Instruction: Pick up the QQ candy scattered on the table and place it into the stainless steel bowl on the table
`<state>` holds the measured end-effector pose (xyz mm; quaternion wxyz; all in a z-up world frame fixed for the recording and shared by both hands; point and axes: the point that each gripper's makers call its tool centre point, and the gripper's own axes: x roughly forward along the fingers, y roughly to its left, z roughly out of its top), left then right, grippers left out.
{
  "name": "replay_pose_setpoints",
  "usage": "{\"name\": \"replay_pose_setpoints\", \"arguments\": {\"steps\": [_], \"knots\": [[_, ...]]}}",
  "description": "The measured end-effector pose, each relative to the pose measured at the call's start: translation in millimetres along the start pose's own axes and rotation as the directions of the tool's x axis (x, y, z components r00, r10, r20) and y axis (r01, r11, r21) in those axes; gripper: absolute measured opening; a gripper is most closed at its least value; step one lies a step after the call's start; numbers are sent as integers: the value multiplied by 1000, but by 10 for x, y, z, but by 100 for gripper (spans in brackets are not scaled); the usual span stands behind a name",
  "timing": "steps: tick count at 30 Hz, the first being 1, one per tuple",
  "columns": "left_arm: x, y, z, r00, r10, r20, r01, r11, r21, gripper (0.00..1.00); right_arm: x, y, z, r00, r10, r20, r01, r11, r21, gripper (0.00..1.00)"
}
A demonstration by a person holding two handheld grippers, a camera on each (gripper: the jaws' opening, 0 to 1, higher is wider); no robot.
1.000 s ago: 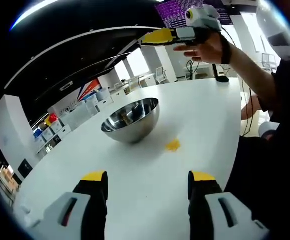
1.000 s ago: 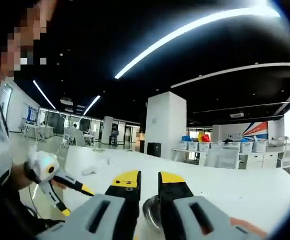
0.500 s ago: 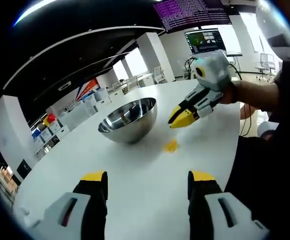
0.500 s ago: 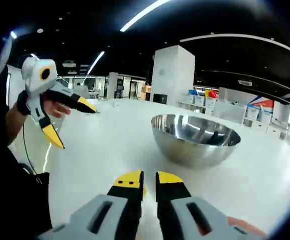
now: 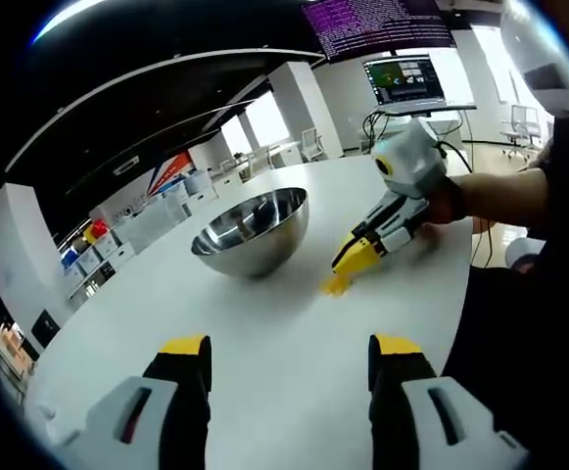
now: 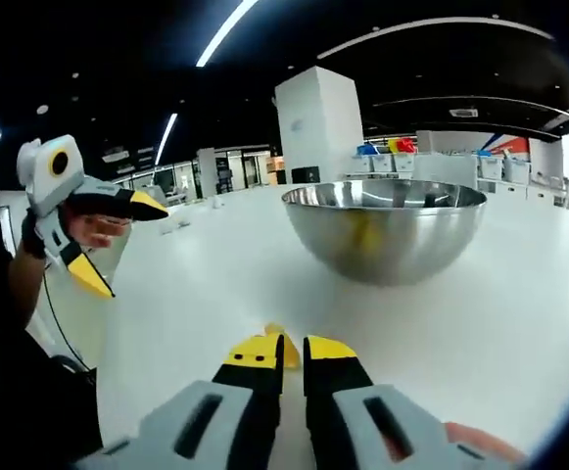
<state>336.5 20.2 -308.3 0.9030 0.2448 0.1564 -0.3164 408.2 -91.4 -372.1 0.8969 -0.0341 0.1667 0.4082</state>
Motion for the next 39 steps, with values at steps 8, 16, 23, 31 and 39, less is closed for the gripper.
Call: {"name": "replay_pose_setpoints", "arguments": {"steps": [8,16,23,31,39], "knots": [[12,-4,-4,1000,-4,0,4,1000,1,65,-12,46,-9,1000,25,6,-26,1000,10,8],[6,2,1,1000,-1,0,1,1000,4,65,-23,94,-19,999,39,5,-39,999,16,8],[4,-14,12,1000,-3,0,3,1000,6,65,-31,136,-33,999,51,2,-51,999,18,8],[-1,-26,16,1000,-3,-1,3,1000,10,65,-63,146,-12,999,41,23,-41,999,-16,5],[-29,-5,23,1000,6,0,-6,1000,10,65,-230,-30,296,991,4,134,-17,995,102,4]]}}
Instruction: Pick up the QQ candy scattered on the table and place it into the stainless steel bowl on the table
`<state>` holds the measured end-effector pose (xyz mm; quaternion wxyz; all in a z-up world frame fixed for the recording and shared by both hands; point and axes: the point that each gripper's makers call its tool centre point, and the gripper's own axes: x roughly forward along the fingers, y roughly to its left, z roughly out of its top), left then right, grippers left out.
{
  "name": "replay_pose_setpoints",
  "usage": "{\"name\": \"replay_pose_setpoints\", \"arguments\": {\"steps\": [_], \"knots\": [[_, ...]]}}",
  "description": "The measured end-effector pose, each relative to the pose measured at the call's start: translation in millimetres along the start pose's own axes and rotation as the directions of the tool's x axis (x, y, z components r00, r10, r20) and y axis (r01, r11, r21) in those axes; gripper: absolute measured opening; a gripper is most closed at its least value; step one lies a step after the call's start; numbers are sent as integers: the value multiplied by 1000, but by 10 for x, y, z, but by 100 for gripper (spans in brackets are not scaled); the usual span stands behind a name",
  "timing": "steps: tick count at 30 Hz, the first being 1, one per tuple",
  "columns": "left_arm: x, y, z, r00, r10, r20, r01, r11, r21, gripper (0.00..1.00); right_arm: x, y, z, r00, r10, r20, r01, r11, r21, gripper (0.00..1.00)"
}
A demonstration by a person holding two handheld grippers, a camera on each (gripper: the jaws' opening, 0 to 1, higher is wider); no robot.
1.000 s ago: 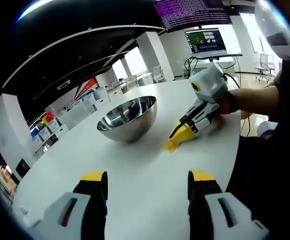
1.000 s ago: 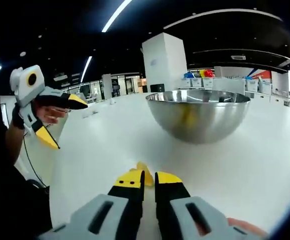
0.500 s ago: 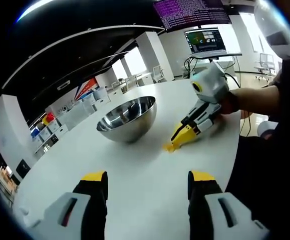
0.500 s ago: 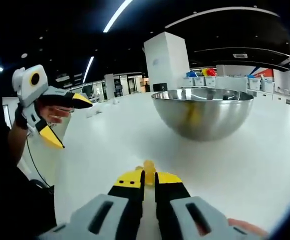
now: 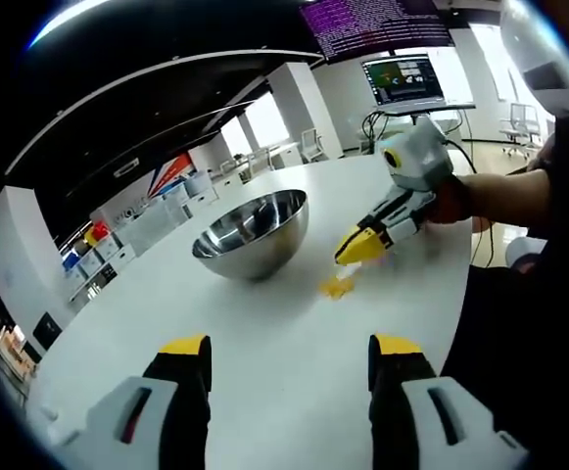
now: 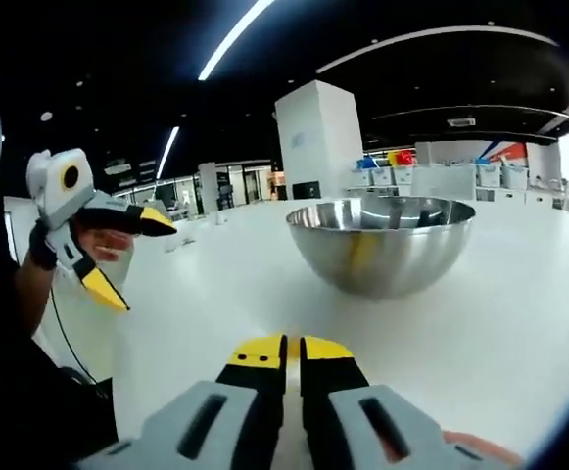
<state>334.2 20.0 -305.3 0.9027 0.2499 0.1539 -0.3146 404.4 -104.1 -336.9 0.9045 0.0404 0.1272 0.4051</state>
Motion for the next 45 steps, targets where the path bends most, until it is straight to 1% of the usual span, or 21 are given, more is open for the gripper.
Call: {"name": "replay_pose_setpoints", "arguments": {"steps": [3,4,7,11,12,13,16,18,20,23,24,26,27,28,30,33,36,38,40,41,45], "knots": [[-6,-5,13,1000,-1,4,1,1000,0,65,-87,-24,227,999,-5,53,4,1000,15,4],[-8,-5,19,1000,-1,6,1,1000,0,65,-104,-23,285,998,-9,65,8,1000,10,4],[-13,1,28,1000,2,9,-2,1000,2,65,-190,-21,559,993,-26,115,30,999,-35,4],[-17,-6,31,1000,0,11,0,1000,2,65,-298,6,989,982,-42,185,62,992,-106,4],[-19,-8,32,1000,-1,11,1,1000,3,65,-327,1,1156,976,-50,211,78,989,-128,4],[-20,-9,32,1000,-1,11,1,1000,3,65,-343,-1,1280,972,-51,231,87,985,-150,4],[-27,-8,32,1000,0,12,0,1000,3,65,-318,-79,1531,966,-74,249,124,974,-192,4],[-31,-8,33,1000,0,14,0,1000,2,65,-243,-148,1637,962,-87,258,144,967,-209,4],[-36,-12,32,1000,-1,14,1,1000,2,65,-155,-190,1678,964,-80,255,136,968,-210,4],[-50,-10,22,1000,2,13,-2,1000,-1,65,50,-294,1649,967,-85,242,136,970,-202,4],[-59,-6,17,1000,3,12,-3,1000,-2,65,148,-351,1581,972,-95,217,138,971,-196,4],[-74,3,12,1000,8,12,-8,1000,-4,65,288,-435,1485,974,-103,201,142,971,-190,5],[-81,4,9,1000,8,12,-8,1000,-4,65,348,-484,1408,977,-117,176,149,972,-181,5],[-85,6,7,1000,9,11,-9,1000,-4,65,402,-517,1352,979,-120,168,149,973,-175,5],[-95,7,-1,1000,10,9,-10,1000,-4,65,491,-545,1212,985,-115,128,135,979,-154,5],[-107,13,-14,1000,12,7,-12,1000,-5,65,564,-581,1102,987,-116,113,132,980,-146,6],[-112,28,-26,1000,16,5,-16,1000,-7,65,562,-646,1045,987,-129,97,142,981,-133,7],[-110,29,-26,1000,16,6,-16,1000,-6,65,563,-633,1005,987,-126,97,138,982,-132,15],[-102,28,-24,1000,15,5,-15,1000,-6,65,571,-659,990,987,-126,95,138,982,-132,32],[-98,27,-23,1000,15,5,-15,1000,-6,65,569,-661,984,988,-126,94,138,981,-136,35],[-83,8,-15,1000,9,7,-9,1000,-4,65,537,-720,986,984,-148,100,163,975,-153,31]]}}
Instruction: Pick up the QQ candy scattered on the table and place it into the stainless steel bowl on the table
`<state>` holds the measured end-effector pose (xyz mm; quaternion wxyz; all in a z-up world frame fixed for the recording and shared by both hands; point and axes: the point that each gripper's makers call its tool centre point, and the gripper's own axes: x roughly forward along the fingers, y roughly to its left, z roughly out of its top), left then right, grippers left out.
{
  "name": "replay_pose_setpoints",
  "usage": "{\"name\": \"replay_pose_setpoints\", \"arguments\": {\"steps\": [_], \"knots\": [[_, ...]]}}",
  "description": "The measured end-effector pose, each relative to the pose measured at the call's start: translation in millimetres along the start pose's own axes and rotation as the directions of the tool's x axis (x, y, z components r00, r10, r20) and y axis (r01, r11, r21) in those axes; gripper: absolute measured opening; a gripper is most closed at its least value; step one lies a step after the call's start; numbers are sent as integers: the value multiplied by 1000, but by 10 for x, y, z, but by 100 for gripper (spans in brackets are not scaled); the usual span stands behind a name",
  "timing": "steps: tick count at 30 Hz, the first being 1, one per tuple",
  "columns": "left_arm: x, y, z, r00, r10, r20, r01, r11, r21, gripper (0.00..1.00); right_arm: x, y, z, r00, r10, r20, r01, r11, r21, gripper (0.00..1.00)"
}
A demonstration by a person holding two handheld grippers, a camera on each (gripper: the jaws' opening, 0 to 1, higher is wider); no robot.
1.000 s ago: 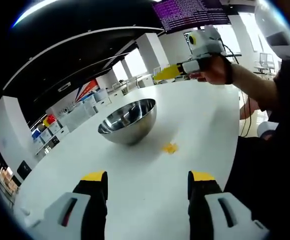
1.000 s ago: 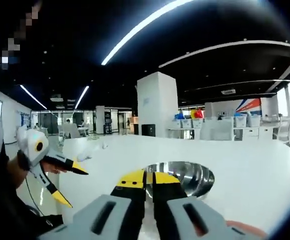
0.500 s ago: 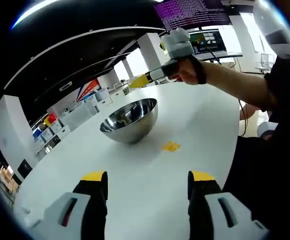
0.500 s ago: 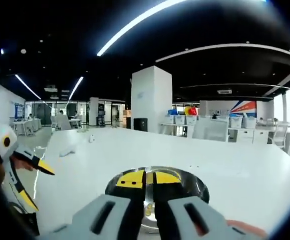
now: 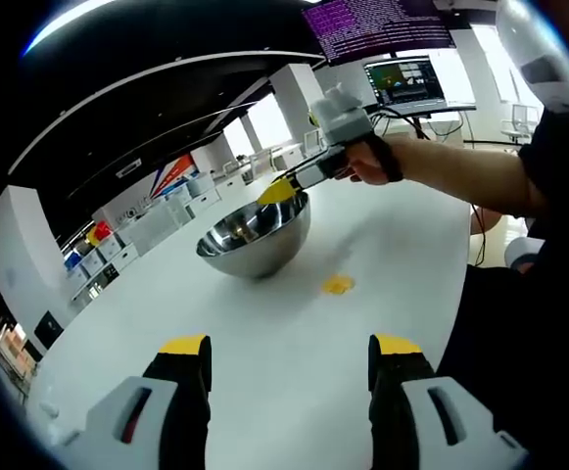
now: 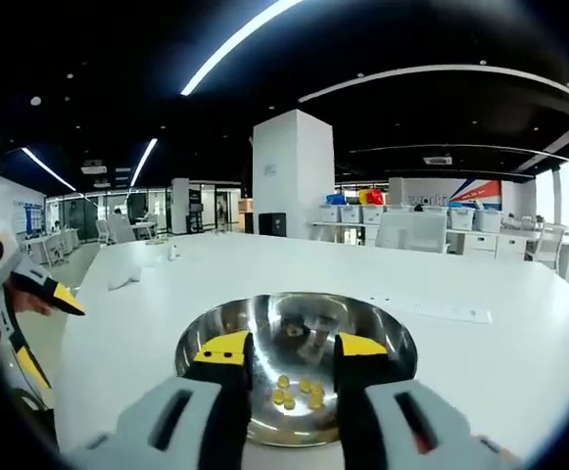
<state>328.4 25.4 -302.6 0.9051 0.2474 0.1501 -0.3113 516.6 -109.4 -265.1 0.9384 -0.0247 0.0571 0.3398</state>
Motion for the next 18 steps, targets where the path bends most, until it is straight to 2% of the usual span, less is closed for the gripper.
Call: {"name": "replay_pose_setpoints", "arguments": {"steps": [7,18], "knots": [[10,29,-15,1000,4,-7,-4,1000,-2,65,-80,-18,68,1000,-9,30,8,1000,8,31],[43,33,-24,1000,1,-15,-1,1000,-5,65,-396,125,469,989,2,147,1,1000,-19,31]]}}
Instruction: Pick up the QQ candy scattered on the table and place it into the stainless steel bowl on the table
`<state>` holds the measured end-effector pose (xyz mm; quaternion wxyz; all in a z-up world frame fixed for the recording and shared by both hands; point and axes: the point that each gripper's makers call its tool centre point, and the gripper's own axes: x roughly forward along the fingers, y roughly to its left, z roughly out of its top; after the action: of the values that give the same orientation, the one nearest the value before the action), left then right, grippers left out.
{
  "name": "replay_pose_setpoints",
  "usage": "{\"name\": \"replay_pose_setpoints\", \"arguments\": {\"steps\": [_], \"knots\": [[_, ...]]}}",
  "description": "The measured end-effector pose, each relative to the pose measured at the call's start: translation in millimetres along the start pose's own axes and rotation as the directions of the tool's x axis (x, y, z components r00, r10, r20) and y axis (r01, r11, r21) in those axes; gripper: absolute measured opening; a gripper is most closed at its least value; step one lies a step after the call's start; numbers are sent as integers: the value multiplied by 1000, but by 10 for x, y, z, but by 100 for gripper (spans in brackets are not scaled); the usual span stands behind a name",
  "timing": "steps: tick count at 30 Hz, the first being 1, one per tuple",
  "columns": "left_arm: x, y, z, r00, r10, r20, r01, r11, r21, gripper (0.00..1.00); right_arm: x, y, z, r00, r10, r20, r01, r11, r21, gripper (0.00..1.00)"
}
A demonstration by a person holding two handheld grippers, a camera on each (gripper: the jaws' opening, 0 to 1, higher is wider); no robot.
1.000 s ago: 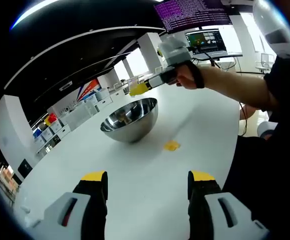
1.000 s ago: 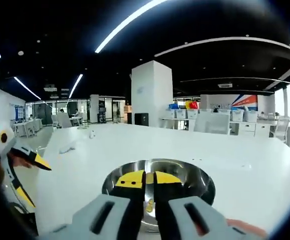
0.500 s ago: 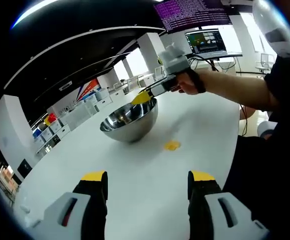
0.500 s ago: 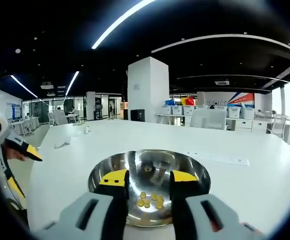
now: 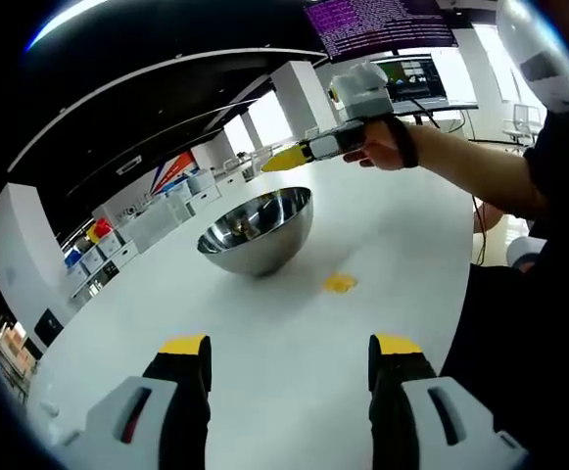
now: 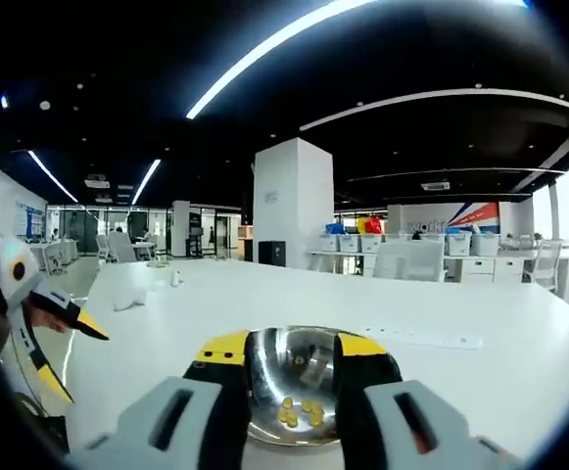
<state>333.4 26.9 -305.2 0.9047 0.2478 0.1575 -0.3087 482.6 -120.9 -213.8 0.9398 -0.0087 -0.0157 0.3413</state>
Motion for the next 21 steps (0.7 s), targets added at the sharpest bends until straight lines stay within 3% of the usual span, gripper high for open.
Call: {"name": "replay_pose_setpoints", "arguments": {"steps": [6,9,13,15,17,19,21], "knots": [[1,-19,49,1000,-2,7,2,1000,7,65,-260,95,437,994,4,107,1,999,-50,31],[-4,-24,61,1000,-1,12,1,1000,5,65,-411,220,643,985,39,167,-26,997,-79,30],[-1,-47,50,1000,-5,13,4,1000,5,65,-586,433,699,975,98,201,-80,992,-96,30],[7,-59,40,1000,-8,11,8,1000,1,65,-627,582,537,978,133,159,-118,988,-101,28],[12,-60,37,1000,-7,10,7,1000,4,65,-625,728,266,982,167,94,-159,984,-80,25],[14,-65,46,1000,-9,13,9,1000,3,65,-612,877,-107,978,208,-11,-209,975,-80,23],[12,-73,57,1000,-10,18,10,1000,5,65,-579,918,-456,977,189,-103,-199,974,-105,20]]}}
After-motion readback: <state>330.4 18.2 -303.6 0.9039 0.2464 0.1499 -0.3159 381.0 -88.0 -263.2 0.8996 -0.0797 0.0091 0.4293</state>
